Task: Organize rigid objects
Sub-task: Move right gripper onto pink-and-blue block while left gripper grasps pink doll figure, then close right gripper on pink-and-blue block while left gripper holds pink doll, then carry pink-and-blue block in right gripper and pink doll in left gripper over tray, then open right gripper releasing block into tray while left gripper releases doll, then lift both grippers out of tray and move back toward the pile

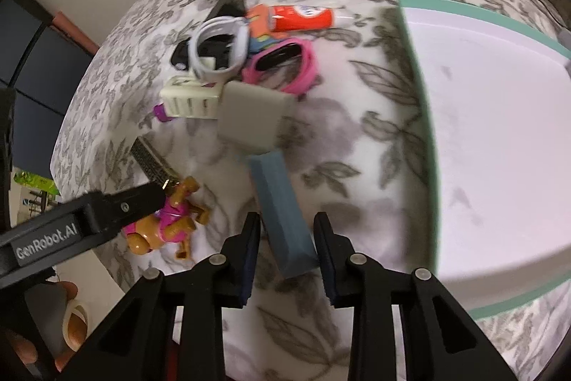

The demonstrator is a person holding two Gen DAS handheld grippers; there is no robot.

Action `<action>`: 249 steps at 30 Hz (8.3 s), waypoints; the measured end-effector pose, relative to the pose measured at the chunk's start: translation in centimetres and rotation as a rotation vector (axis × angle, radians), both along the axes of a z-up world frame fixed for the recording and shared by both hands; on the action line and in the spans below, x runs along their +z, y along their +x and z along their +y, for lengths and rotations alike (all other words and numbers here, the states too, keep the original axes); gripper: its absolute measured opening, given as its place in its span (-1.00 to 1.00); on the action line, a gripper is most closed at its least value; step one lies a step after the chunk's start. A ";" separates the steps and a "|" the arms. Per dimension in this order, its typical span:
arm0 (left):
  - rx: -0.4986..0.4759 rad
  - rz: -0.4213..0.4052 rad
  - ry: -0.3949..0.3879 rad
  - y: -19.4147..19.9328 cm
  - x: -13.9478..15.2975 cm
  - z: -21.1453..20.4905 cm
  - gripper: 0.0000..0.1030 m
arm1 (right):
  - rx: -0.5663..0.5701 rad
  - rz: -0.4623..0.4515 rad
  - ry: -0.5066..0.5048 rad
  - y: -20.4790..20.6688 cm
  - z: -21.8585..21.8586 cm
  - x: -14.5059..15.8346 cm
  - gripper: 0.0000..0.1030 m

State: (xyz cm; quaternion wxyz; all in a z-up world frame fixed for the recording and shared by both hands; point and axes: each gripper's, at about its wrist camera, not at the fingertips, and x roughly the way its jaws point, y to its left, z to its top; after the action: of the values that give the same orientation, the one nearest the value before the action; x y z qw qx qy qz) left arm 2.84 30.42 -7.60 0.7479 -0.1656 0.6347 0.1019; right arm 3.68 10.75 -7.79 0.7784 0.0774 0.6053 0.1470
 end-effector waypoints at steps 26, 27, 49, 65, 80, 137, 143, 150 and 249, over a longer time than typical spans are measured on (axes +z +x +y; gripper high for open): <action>-0.090 0.079 0.042 3.0 -2.6 -6.4 0.59 | -0.056 -0.003 -0.010 -0.9 -3.0 1.9 -0.56; -0.088 0.070 0.039 3.0 -2.4 -6.4 0.59 | -0.056 -0.004 -0.010 -1.0 -3.1 2.0 -0.58; -0.063 -0.001 0.027 3.1 0.3 -6.3 0.59 | -0.025 0.008 -0.012 -0.9 -2.5 1.8 -0.81; -0.065 -0.003 -0.006 3.1 0.5 -5.9 0.59 | -0.022 -0.038 -0.111 0.6 -2.8 1.6 -0.05; -0.030 0.016 -0.016 3.6 -0.3 -5.5 0.59 | 0.072 -0.041 -0.242 -0.4 0.1 0.8 -0.05; -0.192 -0.203 0.049 7.7 7.2 -18.0 0.59 | -0.450 -0.152 0.028 3.9 -21.4 7.2 -0.14; -0.257 -0.223 0.026 10.2 7.1 -22.5 0.59 | -0.506 -0.146 -0.032 5.7 -24.0 6.3 -0.14; -0.285 -0.226 0.051 12.1 6.5 -24.8 0.59 | -0.505 -0.124 -0.052 7.7 -24.8 4.8 -0.14; -0.079 -0.419 0.152 13.2 11.4 -17.1 1.00 | -0.383 -0.376 -0.156 7.6 -19.5 11.5 0.76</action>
State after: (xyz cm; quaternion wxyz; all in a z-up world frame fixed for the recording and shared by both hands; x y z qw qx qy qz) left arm 16.02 13.34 3.77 0.8771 -0.1012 0.4621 0.0833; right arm 11.32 -8.79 3.68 0.8942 0.1017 0.4343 -0.0382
